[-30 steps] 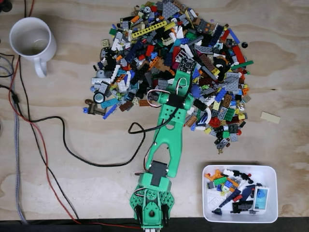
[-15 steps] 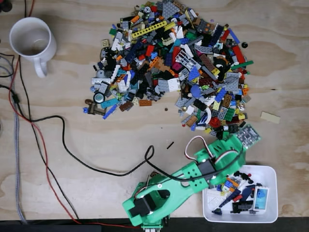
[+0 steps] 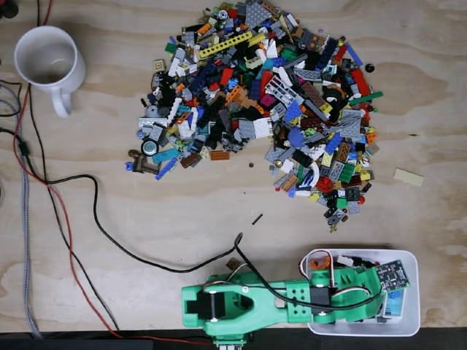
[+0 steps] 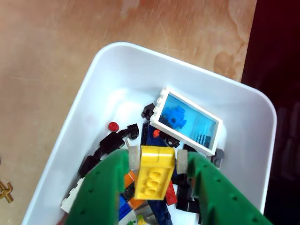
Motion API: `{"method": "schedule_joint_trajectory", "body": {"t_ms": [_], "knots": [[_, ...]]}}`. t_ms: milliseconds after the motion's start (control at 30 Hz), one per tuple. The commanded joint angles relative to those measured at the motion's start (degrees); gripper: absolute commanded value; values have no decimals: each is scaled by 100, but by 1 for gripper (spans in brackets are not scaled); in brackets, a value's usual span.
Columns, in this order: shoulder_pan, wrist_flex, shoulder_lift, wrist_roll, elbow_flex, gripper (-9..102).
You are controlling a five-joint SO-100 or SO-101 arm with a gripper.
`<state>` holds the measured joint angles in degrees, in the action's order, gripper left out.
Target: Find the closest Lego and put it in the bin.
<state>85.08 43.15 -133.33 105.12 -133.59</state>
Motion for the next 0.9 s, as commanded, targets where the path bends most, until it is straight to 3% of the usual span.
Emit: {"method": "schedule_joint_trajectory", "body": {"t_ms": [0, 133, 200, 367, 467, 867], "knots": [[44, -132, -431, 0, 79, 17], [-545, 246, -747, -237, 202, 7], [-1239, 967, -1081, -202, 272, 0], [-3340, 2997, -1986, -536, 237, 0], [-4632, 3577, -2470, -940, -237, 0], [-8613, 3463, -5977, -2347, -3823, 0]]}}
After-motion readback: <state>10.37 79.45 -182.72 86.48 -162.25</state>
